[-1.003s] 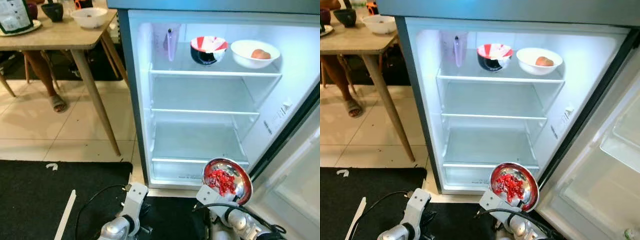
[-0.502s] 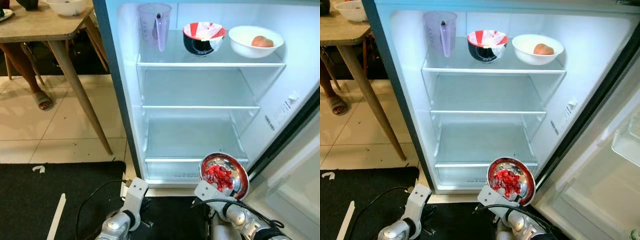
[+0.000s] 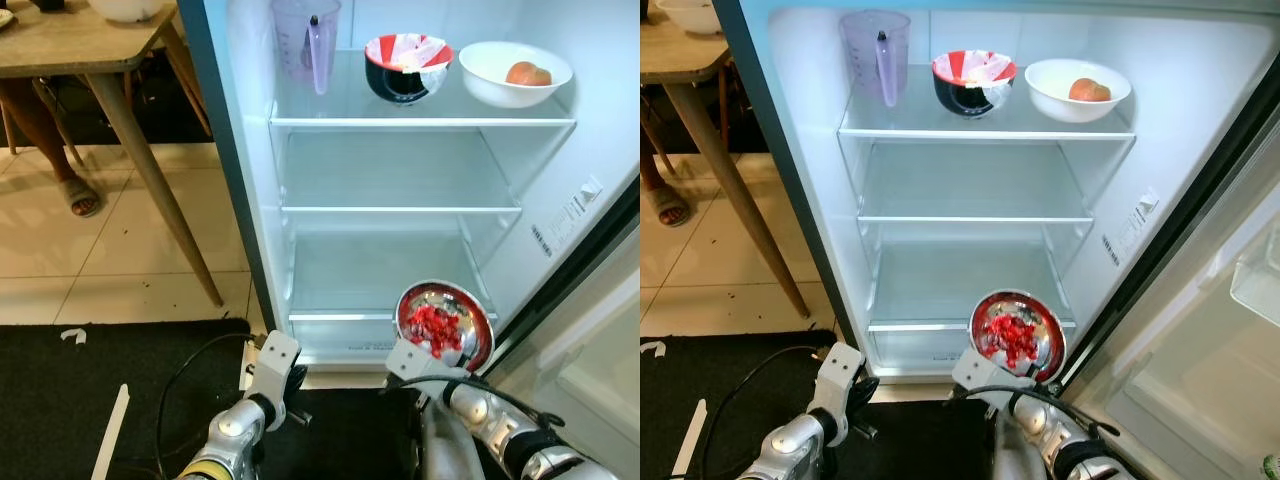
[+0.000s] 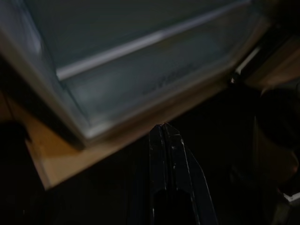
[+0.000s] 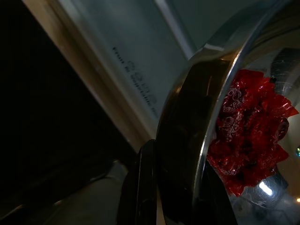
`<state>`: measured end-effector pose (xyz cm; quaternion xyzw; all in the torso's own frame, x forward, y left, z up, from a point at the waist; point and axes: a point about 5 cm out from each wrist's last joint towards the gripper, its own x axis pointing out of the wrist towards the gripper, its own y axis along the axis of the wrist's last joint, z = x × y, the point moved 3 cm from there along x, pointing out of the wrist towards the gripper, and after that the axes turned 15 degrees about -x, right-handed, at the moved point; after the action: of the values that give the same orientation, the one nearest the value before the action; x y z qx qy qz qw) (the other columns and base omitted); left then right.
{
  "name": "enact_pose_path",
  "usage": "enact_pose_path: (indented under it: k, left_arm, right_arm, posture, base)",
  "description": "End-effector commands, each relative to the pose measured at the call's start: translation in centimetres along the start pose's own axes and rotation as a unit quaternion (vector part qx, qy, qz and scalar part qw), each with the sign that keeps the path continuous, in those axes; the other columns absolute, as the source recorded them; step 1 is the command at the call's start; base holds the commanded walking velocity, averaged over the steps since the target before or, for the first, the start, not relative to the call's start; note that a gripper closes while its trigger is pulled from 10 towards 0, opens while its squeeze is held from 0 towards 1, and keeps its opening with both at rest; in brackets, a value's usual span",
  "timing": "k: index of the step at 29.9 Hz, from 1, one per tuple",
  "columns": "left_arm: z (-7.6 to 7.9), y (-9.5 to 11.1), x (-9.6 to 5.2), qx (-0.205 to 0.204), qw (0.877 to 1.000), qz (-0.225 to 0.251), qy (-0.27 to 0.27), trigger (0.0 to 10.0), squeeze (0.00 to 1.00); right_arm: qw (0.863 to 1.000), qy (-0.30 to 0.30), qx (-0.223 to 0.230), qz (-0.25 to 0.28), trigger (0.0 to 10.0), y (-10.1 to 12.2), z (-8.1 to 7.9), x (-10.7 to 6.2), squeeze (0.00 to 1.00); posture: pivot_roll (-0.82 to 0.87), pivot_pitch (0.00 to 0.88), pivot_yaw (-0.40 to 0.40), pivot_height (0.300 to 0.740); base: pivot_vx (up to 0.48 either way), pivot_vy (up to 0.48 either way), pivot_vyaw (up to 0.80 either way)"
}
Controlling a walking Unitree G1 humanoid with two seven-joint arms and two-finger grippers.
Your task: Restocking fridge
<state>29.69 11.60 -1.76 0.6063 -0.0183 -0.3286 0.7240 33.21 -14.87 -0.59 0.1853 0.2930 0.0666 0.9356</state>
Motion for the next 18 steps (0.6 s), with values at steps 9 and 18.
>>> enact_pose_path:
  k: [9,18]
  left_arm:
    - [1.9,2.0,0.2,0.021,0.996,0.062,-0.055,10.0,0.0]
    - [2.7,4.6,-0.7,0.058,0.987,0.115,-0.092,10.0,0.0]
  right_arm:
    - [0.998,-0.048,-0.023,0.026,10.0,1.4,4.6,0.4,0.0]
    - [0.994,-0.105,-0.008,0.014,10.0,2.0,10.5,0.4,0.0]
  posture:
    - [-0.01,0.343,-0.015,0.39]
    - [0.01,0.453,-0.001,0.39]
  base:
    - [0.0,0.0,0.0]
    - [0.0,0.0,0.0]
